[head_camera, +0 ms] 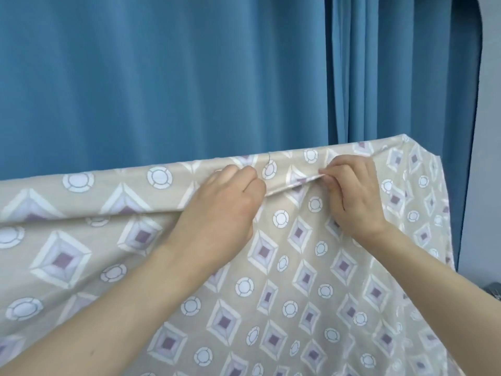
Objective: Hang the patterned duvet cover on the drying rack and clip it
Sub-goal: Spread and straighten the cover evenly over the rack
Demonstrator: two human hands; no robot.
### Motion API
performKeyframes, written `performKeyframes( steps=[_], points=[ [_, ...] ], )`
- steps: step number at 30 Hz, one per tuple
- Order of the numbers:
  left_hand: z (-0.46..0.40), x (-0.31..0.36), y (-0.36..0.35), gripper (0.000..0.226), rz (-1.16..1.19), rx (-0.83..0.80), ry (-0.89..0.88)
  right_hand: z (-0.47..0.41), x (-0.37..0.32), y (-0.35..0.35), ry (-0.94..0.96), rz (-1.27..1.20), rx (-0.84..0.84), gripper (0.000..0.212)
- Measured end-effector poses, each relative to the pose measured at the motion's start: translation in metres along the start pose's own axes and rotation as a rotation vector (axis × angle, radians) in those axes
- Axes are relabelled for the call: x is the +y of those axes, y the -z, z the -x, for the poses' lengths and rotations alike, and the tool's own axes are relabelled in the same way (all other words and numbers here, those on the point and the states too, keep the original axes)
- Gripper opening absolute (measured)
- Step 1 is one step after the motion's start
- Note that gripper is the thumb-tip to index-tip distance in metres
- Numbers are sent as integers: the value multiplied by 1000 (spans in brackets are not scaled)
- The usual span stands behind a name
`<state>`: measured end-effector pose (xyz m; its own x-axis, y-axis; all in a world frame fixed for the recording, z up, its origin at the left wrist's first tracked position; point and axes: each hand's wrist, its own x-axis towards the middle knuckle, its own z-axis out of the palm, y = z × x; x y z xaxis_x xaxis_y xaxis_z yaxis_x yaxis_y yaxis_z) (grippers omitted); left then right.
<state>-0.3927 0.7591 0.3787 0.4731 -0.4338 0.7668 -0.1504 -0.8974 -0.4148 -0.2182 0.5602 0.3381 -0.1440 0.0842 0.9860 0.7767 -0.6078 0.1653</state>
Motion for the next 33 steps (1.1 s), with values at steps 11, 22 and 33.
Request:
performKeyframes(
  steps=[11,22,33],
  points=[
    [-35,9,11,13,34,-277,69,-74,32,13,-203,-38,-591,52],
    [12,75,-58,69,-271,-388,360,-67,33,-9,110,-23,-480,55],
    [9,79,-78,62,-531,-691,223,-70,11,-24,268,-6,-392,42]
  ],
)
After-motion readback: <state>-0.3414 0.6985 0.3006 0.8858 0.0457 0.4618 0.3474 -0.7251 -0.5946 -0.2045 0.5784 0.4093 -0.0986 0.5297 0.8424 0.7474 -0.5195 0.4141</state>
